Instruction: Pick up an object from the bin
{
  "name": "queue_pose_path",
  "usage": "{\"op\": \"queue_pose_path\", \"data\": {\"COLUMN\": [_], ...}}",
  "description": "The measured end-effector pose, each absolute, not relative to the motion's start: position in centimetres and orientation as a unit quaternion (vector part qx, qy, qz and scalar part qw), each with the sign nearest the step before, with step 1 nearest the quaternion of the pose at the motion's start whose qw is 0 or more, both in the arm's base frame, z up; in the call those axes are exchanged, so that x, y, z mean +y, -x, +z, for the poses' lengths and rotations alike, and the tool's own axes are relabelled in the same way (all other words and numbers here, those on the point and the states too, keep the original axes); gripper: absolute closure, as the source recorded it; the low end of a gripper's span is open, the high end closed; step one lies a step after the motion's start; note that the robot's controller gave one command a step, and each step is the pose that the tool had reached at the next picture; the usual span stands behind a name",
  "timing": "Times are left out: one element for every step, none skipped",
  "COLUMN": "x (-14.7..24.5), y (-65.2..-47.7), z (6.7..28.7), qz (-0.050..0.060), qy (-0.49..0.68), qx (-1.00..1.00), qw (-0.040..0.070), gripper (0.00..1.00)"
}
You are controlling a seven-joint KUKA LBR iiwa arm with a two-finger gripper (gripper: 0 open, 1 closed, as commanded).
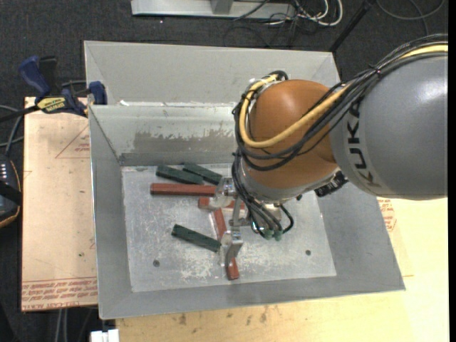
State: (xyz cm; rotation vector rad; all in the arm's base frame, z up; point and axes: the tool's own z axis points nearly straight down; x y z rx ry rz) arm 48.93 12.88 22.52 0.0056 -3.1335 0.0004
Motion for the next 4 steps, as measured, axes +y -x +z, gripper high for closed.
{"op": "queue_pose_path", "data": {"x": [12.8, 12.6, 12.9, 11.3], "y": [-49.1, -50.2, -50.0, -54.8], "z": [22.9, 18.1, 11.9, 7.9], "qz": [-0.001, -0.001, -0.001, -0.004], "qy": [0.0, -0.009, 0.017, -0.011], "qx": [-1.0, -1.0, -1.0, -1.0], "qw": [0.0, -0.004, -0.002, -0.009], "gripper": [0.0, 0.0, 0.0, 1.0]}}
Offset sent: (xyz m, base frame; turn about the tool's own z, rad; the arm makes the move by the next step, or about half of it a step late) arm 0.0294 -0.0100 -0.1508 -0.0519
